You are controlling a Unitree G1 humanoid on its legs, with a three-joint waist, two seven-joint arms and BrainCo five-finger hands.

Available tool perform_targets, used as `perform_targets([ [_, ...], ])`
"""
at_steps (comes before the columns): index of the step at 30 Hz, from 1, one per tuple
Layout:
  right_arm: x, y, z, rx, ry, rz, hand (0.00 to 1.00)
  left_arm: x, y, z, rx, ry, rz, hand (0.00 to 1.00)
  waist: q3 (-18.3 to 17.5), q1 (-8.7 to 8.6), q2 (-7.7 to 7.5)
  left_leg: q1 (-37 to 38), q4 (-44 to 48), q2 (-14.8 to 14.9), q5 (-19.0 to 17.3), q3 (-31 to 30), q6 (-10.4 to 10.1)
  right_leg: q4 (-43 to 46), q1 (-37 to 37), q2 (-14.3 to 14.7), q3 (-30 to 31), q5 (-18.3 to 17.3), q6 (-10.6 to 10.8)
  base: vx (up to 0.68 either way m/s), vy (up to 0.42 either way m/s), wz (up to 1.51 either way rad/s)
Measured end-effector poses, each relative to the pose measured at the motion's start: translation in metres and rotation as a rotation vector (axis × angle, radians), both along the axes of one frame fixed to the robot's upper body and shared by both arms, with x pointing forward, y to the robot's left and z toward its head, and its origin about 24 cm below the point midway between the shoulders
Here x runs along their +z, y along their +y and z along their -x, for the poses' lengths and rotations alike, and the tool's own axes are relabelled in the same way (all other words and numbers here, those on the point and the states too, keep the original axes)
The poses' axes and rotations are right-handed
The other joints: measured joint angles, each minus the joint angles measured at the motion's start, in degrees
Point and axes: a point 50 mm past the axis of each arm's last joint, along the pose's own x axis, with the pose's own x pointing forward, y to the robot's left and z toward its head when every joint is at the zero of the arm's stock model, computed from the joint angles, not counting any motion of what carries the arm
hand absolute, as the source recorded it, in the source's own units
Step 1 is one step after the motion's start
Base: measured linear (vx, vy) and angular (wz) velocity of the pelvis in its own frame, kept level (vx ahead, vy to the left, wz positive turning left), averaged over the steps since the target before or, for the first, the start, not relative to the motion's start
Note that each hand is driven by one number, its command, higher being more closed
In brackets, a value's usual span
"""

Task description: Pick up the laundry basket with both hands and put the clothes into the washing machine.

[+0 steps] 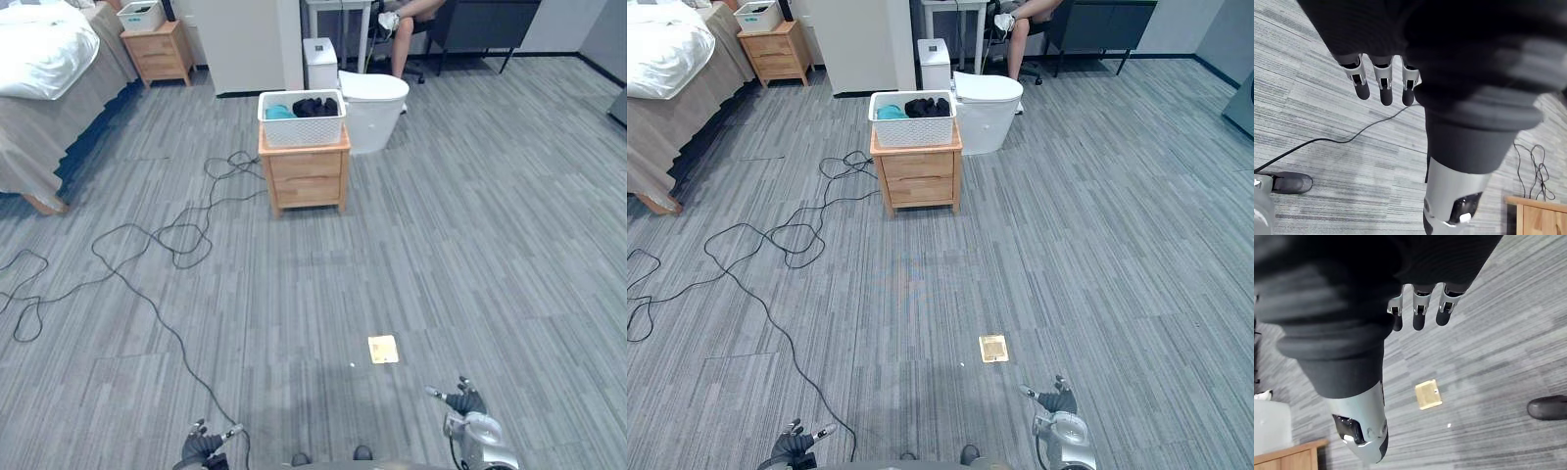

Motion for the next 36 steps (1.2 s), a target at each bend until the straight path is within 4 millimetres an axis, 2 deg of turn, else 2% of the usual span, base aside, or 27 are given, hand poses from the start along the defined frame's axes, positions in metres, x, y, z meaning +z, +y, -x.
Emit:
perform_targets([
  [10,-0.004,-0.007,0.009,-0.033,0.038,-0.005,0.00,-0.001,0.003,0.004,0.018,0.009,-0.002,0.00,0.2,0.02,0.17,0.1,-0.2,0.1,0.0,0.0,0.0,-0.5,0.3,0.1,-0.1,0.0,-0.1,0.00,0.000,0.00],
  [16,0.000,-0.007,0.002,-0.029,0.009,0.002,0.00,0.001,0.003,-0.001,0.014,-0.010,-0.008,0.00,2.3,0.10,-0.09,-1.3,0.3,0.0,-0.1,0.2,0.0,-0.4,-0.4,0.0,-0.2,0.0,-0.1,-0.02,-0.007,0.01],
  [18,0.007,-0.010,-0.007,-0.024,-0.036,0.018,0.00,0.008,0.005,-0.013,0.003,-0.062,-0.022,0.00,3.9,0.25,-0.43,-4.5,4.1,0.3,-1.9,0.0,1.1,0.6,-2.2,-0.1,-0.9,-0.8,0.4,-0.04,-0.015,0.12],
  [20,0.010,-0.011,-0.011,-0.024,-0.056,0.029,0.00,0.011,0.004,-0.020,-0.010,-0.091,-0.028,0.00,5.2,0.40,-0.42,-6.8,8.1,0.6,-3.9,0.0,1.1,2.2,-3.4,-0.3,-1.3,-1.3,0.3,0.01,0.000,0.10],
  [24,0.011,-0.012,-0.012,-0.035,-0.064,0.035,0.00,0.016,0.005,-0.027,-0.013,-0.128,-0.037,0.00,5.4,1.58,-0.20,-10.4,13.4,1.4,-8.0,1.2,2.1,5.9,-6.4,-0.4,-0.9,-4.3,1.3,0.03,0.038,-0.12],
  [25,0.013,-0.014,-0.013,-0.037,-0.068,0.043,0.00,0.021,0.005,-0.034,-0.029,-0.162,-0.045,0.00,5.5,2.06,-0.15,-11.9,15.5,1.4,-10.0,2.3,2.6,11.5,-9.9,-1.2,-0.5,-7.8,2.3,0.11,0.078,-0.21],
  [27,0.015,-0.015,-0.017,-0.029,-0.078,0.051,0.00,0.025,0.004,-0.038,-0.042,-0.185,-0.051,0.00,5.7,2.01,-0.41,-12.5,17.9,0.8,-12.3,2.9,3.5,20.0,-13.7,-2.8,-0.5,-11.6,3.6,0.12,0.092,-0.18],
  [28,0.015,-0.015,-0.017,-0.025,-0.079,0.052,0.00,0.026,0.004,-0.039,-0.043,-0.192,-0.053,0.00,5.9,1.97,-0.63,-12.4,18.6,0.2,-13.2,3.1,4.0,23.9,-15.1,-3.8,-1.4,-12.9,3.4,0.13,0.122,-0.15],
  [29,0.016,-0.014,-0.020,-0.017,-0.085,0.054,0.00,0.028,0.004,-0.042,-0.056,-0.201,-0.056,0.00,6.5,1.75,-0.51,-11.2,19.6,-0.6,-15.4,3.0,5.1,36.4,-19.8,-6.4,-3.6,-14.3,4.1,0.14,0.093,-0.09],
  [31,0.016,-0.011,-0.022,0.014,-0.080,0.056,0.00,0.032,0.006,-0.048,-0.082,-0.220,-0.069,0.00,7.7,1.45,-0.72,-8.7,20.3,-1.1,-16.5,3.0,6.2,46.8,-24.8,-8.2,-5.0,-15.8,4.2,0.31,0.104,-0.07],
  [32,0.016,-0.010,-0.023,0.022,-0.082,0.056,0.00,0.034,0.009,-0.052,-0.086,-0.234,-0.075,0.00,8.0,1.45,-0.70,-7.2,20.3,-1.0,-17.6,3.0,6.2,47.5,-27.0,-8.2,-5.6,-17.3,3.7,0.45,0.075,0.00],
  [34,0.021,-0.011,-0.031,0.042,-0.101,0.069,0.00,0.040,0.011,-0.064,-0.090,-0.266,-0.083,0.00,9.2,0.78,-0.60,-4.3,18.8,-0.7,-18.3,1.8,6.0,44.3,-30.1,-7.7,-6.3,-17.4,3.8,0.42,0.018,0.21],
  [35,0.026,-0.013,-0.039,0.059,-0.122,0.085,0.00,0.043,0.010,-0.073,-0.090,-0.292,-0.079,0.00,10.6,-0.21,0.60,-2.0,16.8,0.5,-18.3,0.4,5.9,38.9,-31.7,-5.5,-6.7,-16.4,3.0,0.49,-0.044,0.50],
  [36,0.030,-0.019,-0.043,0.063,-0.130,0.103,0.00,0.046,0.008,-0.082,-0.091,-0.318,-0.073,0.00,11.5,-1.22,1.62,0.1,14.5,1.7,-17.8,-0.5,4.7,29.8,-32.8,-3.5,-7.1,-12.3,2.4,0.52,-0.054,0.56],
])
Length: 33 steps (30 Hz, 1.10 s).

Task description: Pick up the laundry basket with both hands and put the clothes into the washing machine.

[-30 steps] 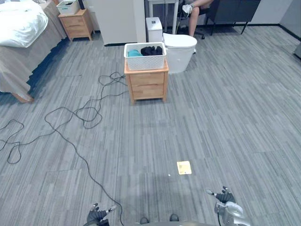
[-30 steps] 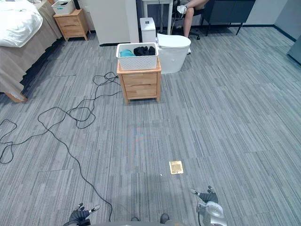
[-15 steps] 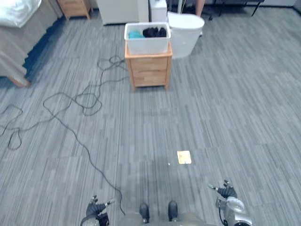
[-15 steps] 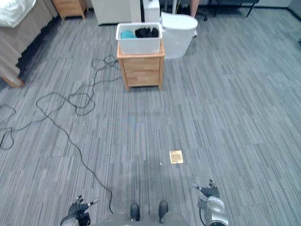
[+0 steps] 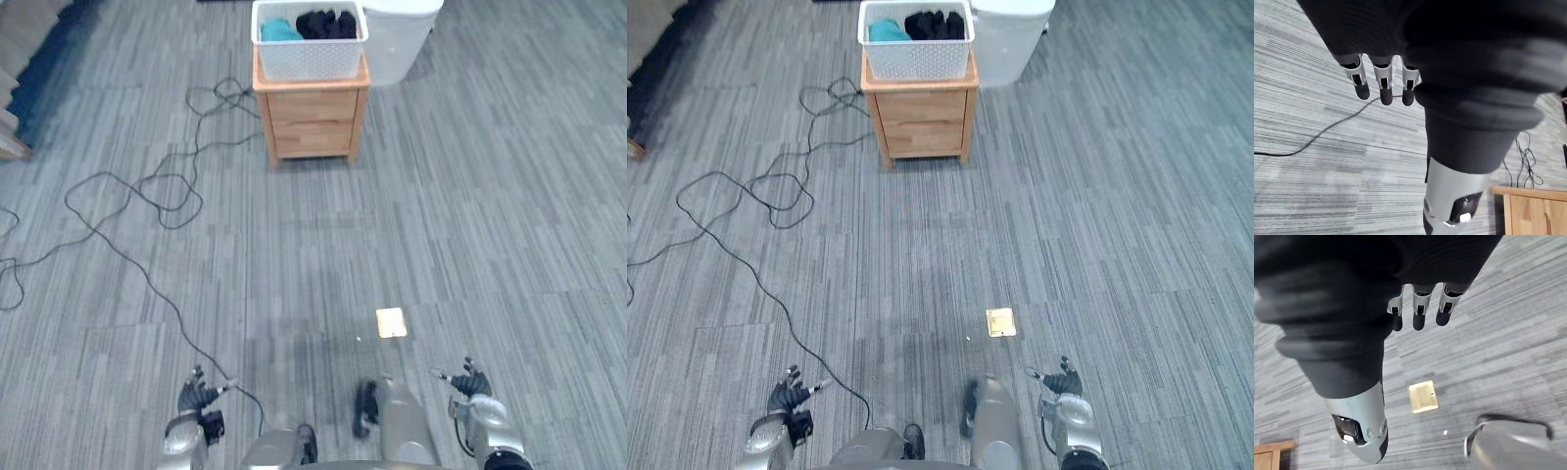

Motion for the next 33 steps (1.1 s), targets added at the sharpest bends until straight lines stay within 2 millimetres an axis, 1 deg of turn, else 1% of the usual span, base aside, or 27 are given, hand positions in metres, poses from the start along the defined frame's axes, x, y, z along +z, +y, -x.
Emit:
perform_targets([
  [1,0.000,-0.001,0.001,-0.002,-0.001,0.002,0.00,0.001,0.000,-0.003,-0.003,-0.009,-0.002,0.00,-0.1,-0.26,-0.25,1.0,-1.1,0.0,0.3,-0.1,-1.2,-4.6,-0.2,0.7,-0.1,3.0,0.0,0.59,-0.078,0.50],
  [2,0.000,-0.004,0.004,-0.011,-0.001,0.004,0.00,0.003,0.000,-0.007,-0.006,-0.019,-0.002,0.00,-0.1,-0.31,-0.98,3.7,-2.5,-0.2,-0.2,-0.4,-3.2,-10.7,-0.6,1.1,0.4,9.2,-1.5,0.65,-0.108,0.47],
  [3,0.000,-0.007,0.008,-0.018,0.001,0.009,0.00,0.003,-0.003,-0.007,-0.010,-0.020,0.005,0.00,-0.2,-0.74,-0.85,5.6,-2.6,0.3,-1.2,-1.0,-4.9,-9.3,-0.6,1.1,1.1,16.5,-4.8,0.67,-0.131,0.37],
  [4,0.002,-0.009,0.007,-0.017,-0.005,0.017,0.00,0.001,-0.008,-0.008,-0.012,-0.021,0.021,0.00,-0.7,-0.83,0.67,5.3,-1.3,1.9,-1.0,-1.1,-6.1,-3.9,-2.5,1.5,-0.1,13.3,-7.0,0.79,-0.205,0.37],
  [5,0.004,-0.006,0.004,-0.012,-0.020,0.013,0.00,0.001,-0.011,-0.008,-0.023,-0.019,0.025,0.00,-0.7,-1.68,0.54,3.8,3.5,2.4,0.9,-0.8,-9.5,0.6,-2.9,0.8,-0.6,8.3,-7.6,0.51,-0.151,0.20],
  [6,0.004,-0.005,0.004,-0.011,-0.022,0.008,0.00,0.000,-0.012,-0.007,-0.027,-0.014,0.029,0.00,-0.6,-1.82,0.64,2.9,7.5,2.8,2.2,-0.2,-11.6,1.9,-2.1,0.8,-0.8,6.3,-8.0,0.65,-0.205,0.26],
  [7,0.001,-0.001,0.007,-0.012,-0.018,-0.004,0.00,-0.003,-0.015,-0.004,-0.016,-0.006,0.043,0.00,-0.5,-1.80,0.91,-1.1,20.4,5.0,7.2,0.9,-13.4,2.8,1.8,1.5,-1.1,2.9,-8.7,0.66,-0.214,0.13],
  [8,0.001,0.007,0.007,-0.005,-0.031,-0.019,0.00,-0.004,-0.017,-0.001,-0.006,-0.007,0.055,0.00,-0.4,-1.39,1.02,-6.2,37.3,8.9,9.3,1.6,-13.0,1.5,7.1,2.7,-1.3,0.8,-9.4,0.77,-0.248,0.05],
  [9,0.002,0.015,0.005,0.006,-0.050,-0.034,0.00,-0.004,-0.017,-0.001,-0.003,-0.006,0.057,0.00,-0.2,-1.12,0.87,-10.0,47.2,11.8,8.1,3.1,-11.3,0.2,11.2,3.8,-1.2,0.2,-10.1,0.71,-0.222,-0.12],
  [10,0.005,0.022,0.000,0.022,-0.077,-0.041,0.00,-0.004,-0.018,-0.001,-0.003,-0.009,0.062,0.00,-0.2,-0.24,0.53,-13.2,53.5,13.7,7.4,4.7,-10.0,-1.0,14.6,4.3,-0.9,-0.2,-10.6,0.51,-0.133,-0.26],
  [12,0.012,0.028,-0.006,0.020,-0.127,-0.058,0.00,0.001,-0.023,-0.005,-0.003,-0.044,0.071,0.00,0.0,0.79,-0.25,-19.9,56.0,15.0,5.8,7.5,-7.3,-5.1,21.2,4.4,0.1,-1.4,-10.8,0.50,-0.082,-0.22],
  [14,0.015,0.030,-0.010,0.015,-0.151,-0.066,0.00,0.005,-0.026,-0.009,-0.004,-0.074,0.077,0.00,0.1,2.48,-0.23,-29.2,47.8,15.5,4.8,9.9,-5.6,-11.7,27.7,4.7,1.1,-3.2,-8.5,0.53,0.026,-0.18],
  [16,0.014,0.030,-0.009,0.013,-0.146,-0.067,0.00,0.004,-0.026,-0.007,-0.003,-0.067,0.077,0.00,0.1,3.42,-0.53,-31.9,33.8,13.1,5.3,10.1,-6.0,-14.4,30.8,4.1,1.8,-3.7,-7.5,0.49,0.100,-0.15],
  [17,0.011,0.030,-0.009,0.010,-0.128,-0.068,0.00,0.002,-0.025,-0.003,0.002,-0.052,0.076,0.00,0.2,3.81,-1.34,-32.3,19.3,10.1,7.5,8.7,-8.0,-16.4,33.2,3.1,2.7,-4.4,-6.4,0.55,0.160,-0.26],
  [18,0.006,0.028,-0.005,-0.012,-0.095,-0.069,0.00,-0.004,-0.025,0.004,0.008,-0.020,0.082,0.00,0.1,4.37,-1.13,-31.8,5.5,8.1,11.9,6.2,-8.9,-18.8,36.0,2.7,3.4,-4.8,-5.6,0.56,0.190,-0.35],
  [19,0.003,0.027,-0.004,-0.015,-0.078,-0.068,0.00,-0.006,-0.025,0.007,0.010,-0.009,0.084,0.00,-0.1,4.81,-1.08,-31.8,1.4,7.6,13.2,5.5,-9.8,-19.7,37.2,2.6,4.1,-5.3,-4.6,0.59,0.253,-0.49],
  [20,-0.003,0.024,0.001,-0.017,-0.037,-0.064,0.00,-0.010,-0.024,0.012,0.015,0.016,0.084,0.00,-0.2,5.15,-1.19,-32.3,-0.3,7.4,17.8,4.3,-9.4,-20.9,39.9,2.1,5.2,-6.8,-2.5,0.59,0.292,-0.48],
  [21,-0.009,0.027,0.007,-0.017,-0.004,-0.078,0.00,-0.014,-0.021,0.018,0.024,0.048,0.081,0.00,-1.2,5.80,-2.91,-32.3,1.2,5.7,23.5,3.7,-6.6,-20.0,40.5,-0.3,5.8,-7.8,-0.8,0.60,0.294,-0.44],
  [22,-0.011,0.029,0.009,-0.020,0.004,-0.084,0.00,-0.014,-0.021,0.018,0.026,0.048,0.081,0.00,-1.9,5.96,-4.03,-32.8,3.0,4.7,24.0,3.7,-5.4,-17.9,39.5,-1.9,6.1,-8.5,0.4,0.77,0.346,-0.36],
  [23,-0.013,0.032,0.010,-0.015,0.012,-0.089,0.00,-0.014,-0.022,0.018,0.024,0.048,0.082,0.00,-2.7,6.17,-5.58,-33.6,8.1,3.1,21.1,4.6,-1.0,-10.7,37.0,-4.8,7.2,-9.1,1.8,0.81,0.353,-0.28],
  [25,-0.014,0.033,0.012,-0.009,0.022,-0.087,0.00,-0.017,-0.023,0.021,0.021,0.065,0.087,0.00,-3.0,5.25,-6.20,-31.3,13.4,1.3,14.9,5.9,0.8,7.4,31.4,-8.2,8.2,-4.9,7.7,0.74,0.323,-0.06],
  [26,-0.013,0.034,0.010,-0.002,0.018,-0.087,0.00,-0.017,-0.020,0.021,0.020,0.071,0.077,0.00,-3.0,4.11,-6.18,-28.0,14.0,0.1,12.2,6.2,1.7,21.6,26.5,-10.3,9.0,-0.3,8.5,0.60,0.218,0.16],
  [27,-0.012,0.035,0.007,0.007,0.014,-0.086,0.00,-0.016,-0.018,0.021,0.010,0.071,0.066,0.00,-2.9,3.23,-6.00,-24.0,13.1,-0.8,10.7,6.3,2.5,32.2,21.8,-11.7,8.7,-1.6,6.3,0.68,0.213,0.02],
  [28,-0.011,0.038,0.004,0.028,0.010,-0.082,0.00,-0.016,-0.017,0.021,0.007,0.075,0.062,0.00,-2.7,3.21,-5.51,-19.1,10.8,-0.7,9.8,6.6,2.6,36.5,18.1,-11.6,7.5,-3.0,3.7,0.53,0.142,-0.15],
  [29,-0.011,0.040,0.003,0.038,0.007,-0.080,0.00,-0.016,-0.016,0.022,0.007,0.078,0.054,0.00,-2.6,3.21,-5.27,-16.4,9.1,-0.6,9.5,6.7,2.4,36.7,16.6,-11.4,6.5,-3.7,2.6,0.40,0.100,-0.25],
  [31,-0.010,0.043,0.002,0.064,0.003,-0.069,0.00,-0.014,-0.011,0.020,-0.007,0.075,0.036,0.00,-2.5,2.83,-4.67,-10.2,4.1,-0.1,8.6,6.9,1.4,31.8,11.9,-9.8,3.4,-4.9,1.2,0.38,0.051,-0.16],
  [33,-0.009,0.041,0.001,0.069,0.005,-0.059,0.00,-0.012,-0.010,0.011,-0.014,0.061,0.030,0.00,-2.1,2.58,-4.29,-6.4,1.3,0.2,8.4,7.1,1.0,17.3,9.1,-7.9,0.1,-4.9,1.1,0.39,-0.028,0.02],
])
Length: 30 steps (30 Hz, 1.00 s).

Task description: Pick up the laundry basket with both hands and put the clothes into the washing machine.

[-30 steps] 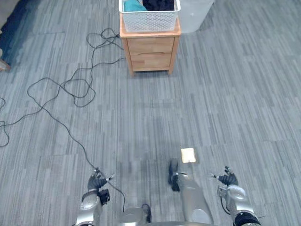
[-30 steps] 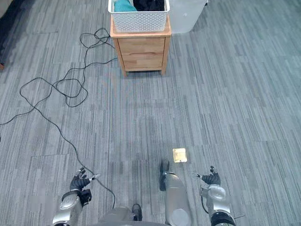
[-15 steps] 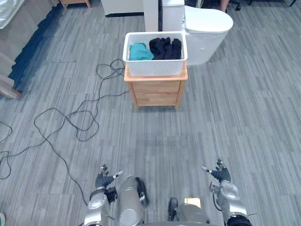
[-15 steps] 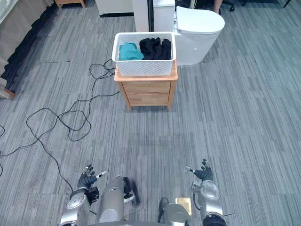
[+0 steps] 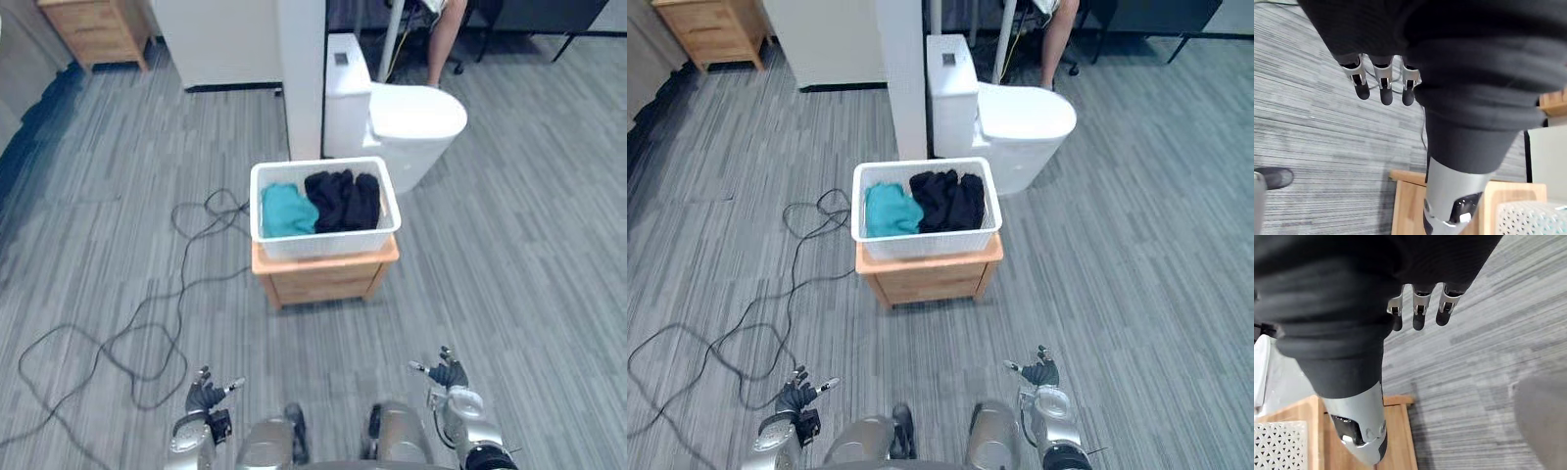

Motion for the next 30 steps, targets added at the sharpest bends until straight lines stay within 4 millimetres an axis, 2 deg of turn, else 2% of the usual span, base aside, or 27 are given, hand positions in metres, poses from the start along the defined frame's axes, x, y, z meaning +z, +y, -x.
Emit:
perform_targets([
  [1,0.000,-0.002,0.000,0.000,0.003,0.005,0.00,0.000,0.000,-0.003,-0.002,-0.001,0.001,0.00,0.1,-0.65,0.06,1.9,-1.1,0.6,-0.5,-0.2,-0.9,-11.5,-0.7,1.9,-1.5,1.7,0.4,0.40,-0.089,0.17],
  [2,-0.001,-0.002,0.002,-0.001,0.009,0.003,0.00,-0.001,0.002,-0.002,-0.002,0.008,-0.004,0.00,0.0,-1.54,-0.24,3.6,-2.2,0.5,-1.1,-0.3,-2.0,-26.0,0.6,3.9,-1.8,8.0,0.7,0.47,-0.115,0.31],
  [3,-0.003,-0.004,0.006,-0.005,0.021,0.007,0.00,-0.003,0.000,-0.001,-0.006,0.017,0.002,0.00,0.0,-2.22,-0.33,4.6,-2.5,0.2,-2.1,-0.8,-3.6,-29.9,1.7,4.7,-1.2,16.4,-0.3,0.39,-0.105,0.39],
  [4,-0.004,-0.006,0.009,-0.008,0.032,0.011,0.00,-0.004,-0.002,-0.001,-0.008,0.022,0.008,0.00,-0.1,-2.57,-0.33,5.4,-2.4,0.2,-2.7,-1.2,-4.5,-29.8,2.1,5.0,-0.1,19.8,-2.5,0.41,-0.129,0.19],
  [5,-0.005,-0.011,0.012,-0.010,0.047,0.024,0.00,-0.006,-0.009,-0.001,-0.009,0.024,0.027,0.00,-0.4,-2.52,1.10,6.0,-1.5,1.8,-3.5,-1.3,-5.8,-27.6,1.4,5.8,0.0,17.3,-3.8,0.36,-0.126,-0.01],
  [7,-0.005,-0.011,0.015,-0.012,0.047,0.025,0.00,-0.005,-0.009,-0.003,-0.011,0.020,0.027,0.00,-0.3,-2.58,1.75,2.7,7.2,4.5,-4.7,-1.2,-7.9,-25.7,2.0,6.7,-1.1,13.6,-4.8,0.45,-0.211,0.06],
  [9,-0.001,-0.012,0.022,-0.020,0.016,0.031,0.00,-0.003,-0.012,-0.002,-0.015,0.002,0.028,0.00,0.1,-2.27,2.50,-3.4,29.5,11.4,-3.9,-0.6,-11.1,-25.4,8.4,9.2,-2.6,10.3,-7.1,0.50,-0.221,0.15],
  [10,0.001,-0.012,0.025,-0.024,0.000,0.033,0.00,-0.001,-0.013,-0.001,-0.014,-0.013,0.028,0.00,0.1,-1.74,2.43,-5.0,35.3,13.5,-4.1,0.1,-10.9,-25.4,10.6,9.8,-2.6,9.2,-7.8,0.39,-0.100,-0.08],
  [12,0.011,-0.012,0.017,-0.029,-0.063,0.042,0.00,0.006,-0.014,-0.007,-0.019,-0.052,0.026,0.00,-0.3,-1.07,1.81,-9.6,38.1,15.0,-5.0,1.0,-9.3,-26.4,13.0,9.7,-2.2,8.0,-7.8,0.30,-0.049,-0.17],
  [13,0.014,-0.012,0.013,-0.028,-0.080,0.043,0.00,0.008,-0.014,-0.010,-0.020,-0.067,0.022,0.00,-0.3,-1.05,1.81,-11.0,36.5,15.0,-5.3,1.0,-8.8,-27.2,13.3,9.7,-2.1,8.1,-7.8,0.33,0.005,-0.14],
  [14,0.019,-0.012,0.009,-0.029,-0.106,0.045,0.00,0.013,-0.013,-0.014,-0.022,-0.094,0.016,0.00,-0.4,-0.87,1.85,-13.0,31.1,14.4,-5.6,0.8,-8.2,-28.1,13.6,9.4,-1.9,8.2,-7.6,0.29,0.081,-0.13],
  [16,0.024,-0.013,0.004,-0.039,-0.135,0.045,0.00,0.018,-0.013,-0.017,-0.021,-0.123,0.012,0.00,-0.4,-0.26,1.99,-13.5,17.8,11.8,-4.6,-1.4,-8.9,-28.7,13.8,8.9,-1.3,8.5,-7.0,0.22,0.115,-0.18],
  [17,0.025,-0.014,0.004,-0.049,-0.141,0.046,0.00,0.020,-0.014,-0.018,-0.017,-0.136,0.016,0.00,-0.6,0.21,2.42,-12.3,9.5,10.3,-1.1,-3.0,-9.5,-28.8,14.0,8.9,-0.9,8.3,-6.0,0.22,0.153,-0.24],
  [18,0.025,-0.014,0.004,-0.067,-0.146,0.043,0.00,0.022,-0.013,-0.020,-0.005,-0.150,0.022,0.00,-0.9,0.65,2.20,-10.9,5.2,9.1,5.0,-3.6,-8.5,-29.8,15.0,8.7,-0.1,7.7,-3.7,0.26,0.158,-0.07],
  [19,0.032,-0.014,0.003,-0.076,-0.178,0.054,0.00,0.026,-0.014,-0.021,0.000,-0.171,0.021,0.00,-1.3,0.54,1.65,-9.3,2.7,7.3,5.5,-3.6,-8.4,-31.4,16.2,7.6,-0.1,8.2,-2.6,0.22,0.125,0.05],
  [21,0.041,-0.016,0.000,-0.082,-0.225,0.073,0.00,0.031,-0.014,-0.020,0.002,-0.201,0.018,0.00,-1.7,0.53,1.30,-7.8,0.2,5.5,5.9,-2.8,-7.7,-33.1,16.7,6.1,0.3,8.5,-1.8,0.11,0.109,0.04],
  [23,0.055,-0.017,-0.013,-0.076,-0.304,0.101,0.00,0.036,-0.012,-0.021,0.003,-0.228,0.003,0.00,-2.3,0.43,1.38,-7.0,-3.4,3.7,7.1,-2.0,-6.7,-35.5,16.7,5.0,1.1,9.5,-0.3,0.12,0.137,-0.10],
  [28,0.061,-0.014,-0.025,-0.058,-0.333,0.107,0.00,0.040,-0.011,-0.023,0.013,-0.248,-0.016,0.00,-2.4,0.49,1.44,-5.5,-7.1,2.4,8.2,-1.7,-6.0,-38.4,17.7,4.7,1.2,10.6,0.4,0.07,0.036,-0.03],
  [30,0.064,-0.009,-0.038,-0.018,-0.336,0.118,0.00,0.042,-0.011,-0.028,0.013,-0.256,-0.026,0.00,-2.4,0.55,1.45,-5.1,-8.9,2.3,9.2,-1.1,-6.0,-39.4,17.6,5.2,1.9,11.8,0.1,0.05,0.013,-0.16],
])
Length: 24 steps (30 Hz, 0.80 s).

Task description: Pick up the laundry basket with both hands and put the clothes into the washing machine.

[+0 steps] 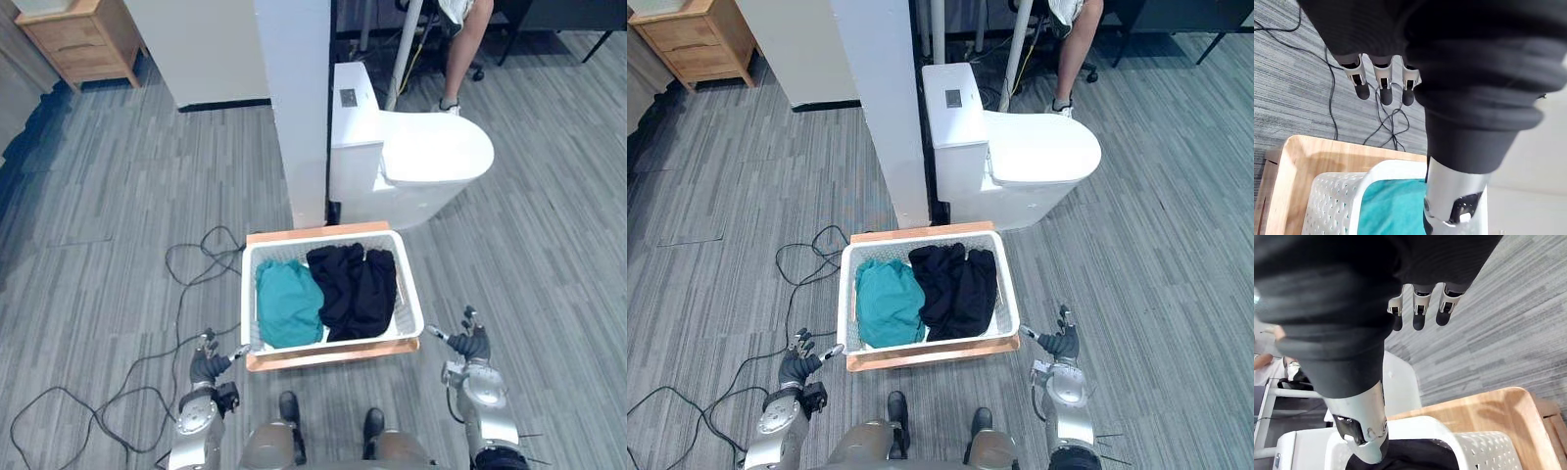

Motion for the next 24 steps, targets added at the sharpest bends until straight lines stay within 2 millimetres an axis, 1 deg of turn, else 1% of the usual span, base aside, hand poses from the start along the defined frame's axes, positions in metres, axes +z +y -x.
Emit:
perform_targets([
  [1,0.001,0.002,-0.004,0.014,0.001,0.008,0.00,-0.001,0.000,0.000,0.003,0.005,-0.003,0.00,0.0,0.02,0.00,0.0,-0.4,0.0,0.2,0.1,0.0,-0.4,-0.1,0.1,0.2,0.1,-0.1,0.02,0.006,-0.14],
  [3,0.007,0.010,-0.027,0.063,-0.004,0.031,0.00,0.001,-0.003,-0.018,-0.023,0.003,-0.026,0.00,0.3,0.02,0.41,-0.2,-2.0,0.0,1.8,0.4,0.0,-1.1,-1.1,0.4,0.7,1.4,-0.2,-0.06,-0.004,-0.15],
  [4,0.009,0.013,-0.034,0.081,-0.008,0.036,0.00,0.002,-0.003,-0.023,-0.030,0.003,-0.034,0.00,0.3,0.02,0.49,-0.7,-2.3,0.0,2.3,0.4,0.0,-1.2,-1.8,0.4,0.9,1.7,-0.2,-0.12,-0.006,-0.21],
  [5,0.016,0.019,-0.050,0.116,-0.020,0.051,0.00,0.005,-0.004,-0.035,-0.046,0.001,-0.051,0.00,0.7,0.00,1.06,-1.8,-3.0,0.2,3.1,0.4,0.0,-1.2,-3.5,0.7,1.2,2.5,-0.4,-0.14,0.004,-0.19],
  [6,0.025,0.022,-0.064,0.128,-0.038,0.057,0.00,0.009,-0.008,-0.050,-0.064,-0.013,-0.061,0.00,1.3,0.01,1.75,-3.2,-3.5,0.2,4.0,0.5,0.2,-1.2,-5.3,0.8,1.5,3.4,-0.4,-0.15,0.013,-0.15],
  [7,0.029,0.023,-0.071,0.130,-0.045,0.059,0.00,0.013,-0.010,-0.057,-0.068,-0.022,-0.066,0.00,1.8,0.02,2.07,-3.8,-3.7,0.2,4.5,0.5,0.5,-1.1,-6.0,0.8,1.8,3.8,-0.4,-0.17,0.034,-0.08],
  [8,0.036,0.026,-0.083,0.139,-0.055,0.061,0.00,0.019,-0.012,-0.071,-0.081,-0.041,-0.079,0.00,3.2,0.02,2.47,-4.7,-3.7,0.2,5.1,0.5,0.5,-1.1,-7.0,0.8,2.1,4.5,-0.4,-0.15,0.036,-0.07],
  [9,0.039,0.029,-0.088,0.151,-0.055,0.069,0.00,0.023,-0.012,-0.078,-0.084,-0.052,-0.084,0.00,3.9,0.03,2.50,-5.0,-3.7,0.2,5.3,0.5,0.6,-1.1,-7.4,0.8,2.2,4.6,-0.4,-0.21,0.046,-0.09],
  [11,0.048,0.034,-0.104,0.169,-0.045,0.066,0.00,0.037,-0.010,-0.098,-0.081,-0.079,-0.112,0.00,5.5,0.02,2.55,-7.1,-3.8,0.2,5.9,0.5,0.7,-0.8,-9.7,0.8,2.3,5.7,-0.4,-0.20,0.043,-0.06],
  [12,0.052,0.034,-0.108,0.169,-0.046,0.067,0.00,0.040,-0.009,-0.103,-0.081,-0.086,-0.119,0.00,6.2,0.05,2.51,-7.4,-3.9,0.2,6.1,0.5,0.6,-0.8,-10.2,0.8,2.4,5.9,-0.4,-0.18,0.036,-0.04],
  [13,0.061,0.033,-0.117,0.169,-0.057,0.077,0.00,0.047,-0.006,-0.112,-0.079,-0.098,-0.134,1.00,7.5,0.03,2.49,-7.7,-4.5,0.2,6.8,0.5,0.5,-0.7,-10.9,0.7,2.5,6.4,-0.3,-0.16,0.026,-0.07],
  [14,0.070,0.031,-0.125,0.166,-0.069,0.085,1.00,0.054,-0.004,-0.120,-0.075,-0.110,-0.148,1.00,8.1,0.06,2.47,-8.4,-5.5,0.1,7.6,0.4,0.3,-0.8,-12.1,0.6,2.7,7.0,-0.4,-0.16,0.026,-0.06],
  [15,0.075,0.030,-0.129,0.165,-0.073,0.091,1.00,0.058,-0.003,-0.123,-0.076,-0.115,-0.155,1.00,8.2,0.05,2.49,-9.0,-5.8,0.1,8.0,0.4,0.4,-0.8,-12.7,0.5,2.7,7.4,-0.4,-0.12,0.032,-0.04],
  [16,0.084,0.028,-0.136,0.163,-0.088,0.101,1.00,0.065,-0.002,-0.131,-0.082,-0.131,-0.165,1.00,9.1,0.04,2.45,-9.4,-5.9,0.0,8.5,0.4,0.5,-0.9,-13.2,0.4,2.7,7.9,-0.3,-0.09,0.044,0.03],
  [17,0.097,0.023,-0.143,0.156,-0.110,0.116,1.00,0.078,-0.005,-0.142,-0.097,-0.170,-0.178,1.00,10.5,0.18,2.44,-9.7,-5.9,-0.1,8.8,0.2,0.6,-1.0,-13.3,0.2,2.6,8.2,-0.3,-0.08,0.049,0.05],
  [20,0.113,0.023,-0.152,0.157,-0.153,0.110,1.00,0.092,-0.009,-0.154,-0.122,-0.204,-0.196,1.00,11.0,0.05,2.35,-11.3,-5.9,-0.2,9.4,-0.2,1.0,-1.0,-14.8,0.1,2.5,8.7,-0.2,-0.03,0.021,0.05],
  [21,0.117,0.025,-0.154,0.164,-0.167,0.099,1.00,0.096,-0.011,-0.157,-0.128,-0.225,-0.198,1.00,11.3,0.00,2.31,-11.8,-5.9,-0.2,9.6,-0.3,1.1,-1.0,-15.3,0.1,2.5,8.9,-0.3,0.00,0.000,0.00],
  [24,0.118,0.029,-0.155,0.178,-0.180,0.056,1.00,0.100,-0.011,-0.159,-0.121,-0.240,-0.193,1.00,11.4,-0.07,2.27,-11.8,-5.9,-0.2,9.7,-0.5,1.3,-1.1,-15.3,0.1,2.5,8.9,-0.3,0.05,0.004,0.02],
])
